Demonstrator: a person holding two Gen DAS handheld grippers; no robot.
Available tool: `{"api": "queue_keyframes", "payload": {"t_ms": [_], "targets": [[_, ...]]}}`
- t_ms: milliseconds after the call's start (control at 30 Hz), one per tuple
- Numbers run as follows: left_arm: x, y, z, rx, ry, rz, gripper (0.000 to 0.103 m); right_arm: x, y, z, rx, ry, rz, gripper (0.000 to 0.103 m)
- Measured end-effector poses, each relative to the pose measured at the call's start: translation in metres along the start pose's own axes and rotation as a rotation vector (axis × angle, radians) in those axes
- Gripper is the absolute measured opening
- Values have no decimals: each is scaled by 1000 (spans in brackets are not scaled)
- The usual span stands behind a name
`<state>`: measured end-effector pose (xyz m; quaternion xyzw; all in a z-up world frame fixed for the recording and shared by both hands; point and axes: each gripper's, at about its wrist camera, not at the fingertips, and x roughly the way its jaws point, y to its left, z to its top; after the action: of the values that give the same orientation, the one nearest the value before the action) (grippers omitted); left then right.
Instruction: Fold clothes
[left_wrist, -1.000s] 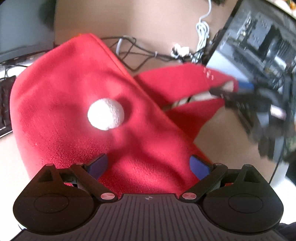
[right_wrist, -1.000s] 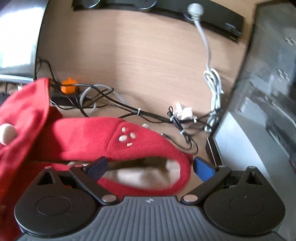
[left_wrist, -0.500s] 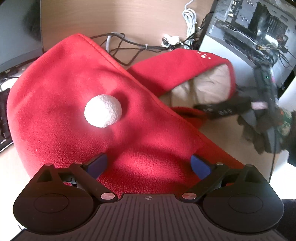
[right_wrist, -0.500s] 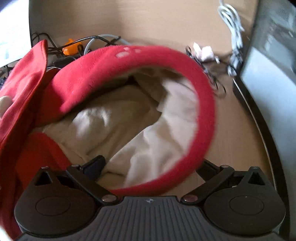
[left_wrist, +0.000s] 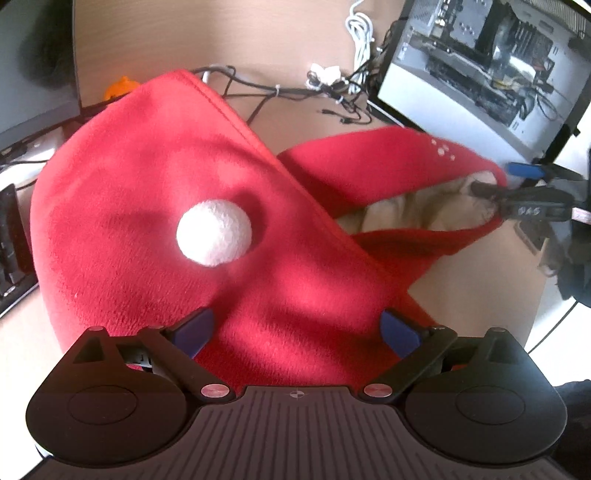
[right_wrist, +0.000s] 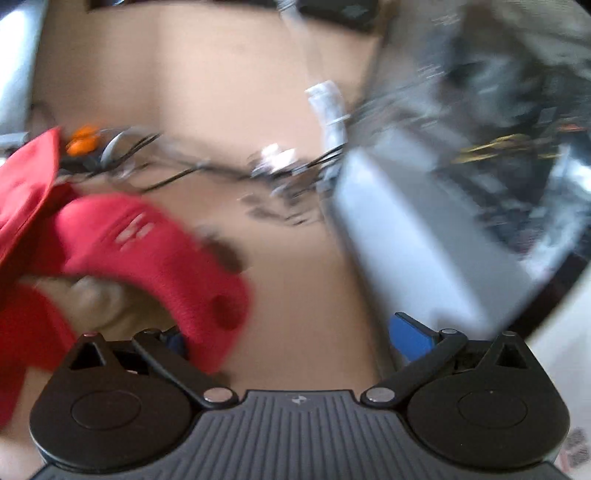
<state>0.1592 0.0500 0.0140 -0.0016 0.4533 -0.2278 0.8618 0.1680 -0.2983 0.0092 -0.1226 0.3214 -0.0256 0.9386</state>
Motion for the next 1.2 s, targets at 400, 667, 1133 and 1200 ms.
{"api": "queue_keyframes", "payload": {"t_ms": [400,667,1133,1200], "targets": [[6,-6,9,-37,-68,103,100,1,21,1,-13,24,50,103],[11,-25,2,2,-61,198,100,-5,23,69,27,-186,-51,92],[18,-44,-1,60,-42,203,102,-21,13,58,-4,-208,-92,96],[20,-47,0,68,-46,206,102,-24,11,52,-3,-204,-92,96]]}}
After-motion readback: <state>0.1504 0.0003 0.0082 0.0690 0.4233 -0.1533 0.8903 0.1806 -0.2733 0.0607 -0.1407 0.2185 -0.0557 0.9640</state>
